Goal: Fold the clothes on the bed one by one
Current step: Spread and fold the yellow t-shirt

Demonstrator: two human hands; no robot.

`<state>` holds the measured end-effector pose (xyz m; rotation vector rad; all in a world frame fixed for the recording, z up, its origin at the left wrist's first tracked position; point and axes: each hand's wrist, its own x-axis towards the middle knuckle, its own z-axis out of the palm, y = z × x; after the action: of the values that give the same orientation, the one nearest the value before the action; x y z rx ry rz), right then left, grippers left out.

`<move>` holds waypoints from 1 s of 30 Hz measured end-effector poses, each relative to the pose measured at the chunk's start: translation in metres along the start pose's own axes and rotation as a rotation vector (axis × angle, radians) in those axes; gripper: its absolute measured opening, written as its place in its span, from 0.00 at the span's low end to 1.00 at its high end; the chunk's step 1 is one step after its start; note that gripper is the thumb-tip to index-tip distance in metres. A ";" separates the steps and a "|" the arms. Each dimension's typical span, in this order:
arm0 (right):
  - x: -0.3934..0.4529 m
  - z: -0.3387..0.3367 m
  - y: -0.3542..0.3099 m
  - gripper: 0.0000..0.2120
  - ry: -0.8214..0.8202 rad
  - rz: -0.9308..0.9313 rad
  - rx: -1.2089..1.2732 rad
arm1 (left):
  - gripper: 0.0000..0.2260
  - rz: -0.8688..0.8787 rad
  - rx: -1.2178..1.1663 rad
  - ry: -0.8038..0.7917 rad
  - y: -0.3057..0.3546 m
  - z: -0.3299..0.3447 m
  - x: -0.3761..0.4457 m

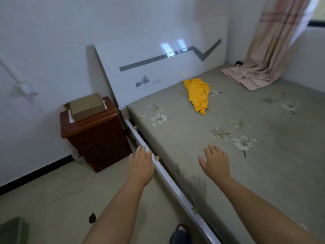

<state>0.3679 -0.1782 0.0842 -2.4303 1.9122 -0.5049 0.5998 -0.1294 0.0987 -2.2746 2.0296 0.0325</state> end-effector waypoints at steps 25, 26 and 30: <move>0.471 0.242 0.121 0.23 -0.331 0.726 0.071 | 0.18 0.530 0.109 -0.219 0.025 0.101 0.678; 0.485 0.259 0.125 0.22 -0.327 0.792 0.133 | 0.19 0.563 0.106 -0.236 0.030 0.121 0.698; 0.543 0.328 0.144 0.19 -0.178 0.927 0.335 | 0.21 0.673 0.076 -0.302 0.047 0.197 0.759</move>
<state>0.4261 -0.7922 -0.1225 -1.1491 2.3220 -0.4659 0.6494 -0.8700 -0.1586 -1.3458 2.4454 0.3153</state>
